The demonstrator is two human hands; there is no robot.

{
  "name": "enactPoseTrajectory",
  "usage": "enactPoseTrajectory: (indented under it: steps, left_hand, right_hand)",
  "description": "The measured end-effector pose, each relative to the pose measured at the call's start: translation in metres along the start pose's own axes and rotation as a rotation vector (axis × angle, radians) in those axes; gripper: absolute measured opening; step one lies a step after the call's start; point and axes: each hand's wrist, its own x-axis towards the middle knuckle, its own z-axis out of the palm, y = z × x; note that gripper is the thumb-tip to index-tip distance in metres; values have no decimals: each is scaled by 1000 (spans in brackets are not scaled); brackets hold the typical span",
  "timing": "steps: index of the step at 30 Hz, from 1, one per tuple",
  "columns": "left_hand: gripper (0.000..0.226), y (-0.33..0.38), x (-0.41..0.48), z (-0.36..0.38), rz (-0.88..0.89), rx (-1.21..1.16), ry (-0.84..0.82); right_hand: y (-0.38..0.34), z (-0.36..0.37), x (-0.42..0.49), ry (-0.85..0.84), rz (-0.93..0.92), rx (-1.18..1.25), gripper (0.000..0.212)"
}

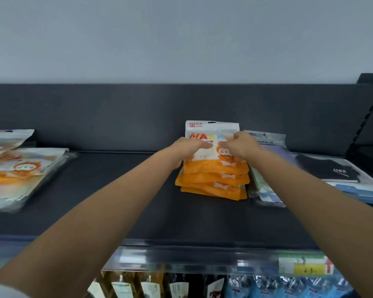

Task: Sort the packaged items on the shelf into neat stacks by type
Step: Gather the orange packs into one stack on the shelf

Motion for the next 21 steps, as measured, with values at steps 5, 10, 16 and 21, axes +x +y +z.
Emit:
enactPoseTrajectory:
  steps: [5,10,16,21]
  left_hand:
    - [69,-5,-9,-8,28,30,31]
    - [75,-12,-19,-12,65,166,58]
    - [86,-25,-37,-61,126,626,312]
    - [78,-47,-61,-135,105,865,489]
  right_hand:
    - [-9,2,-9,15,-46,-94,60]
    - [-15,6,-20,53,-124,-184,56]
    - [-48,27,-39,79,-285,-262,56]
    - [-100,67,-66,9,-328,-254,55]
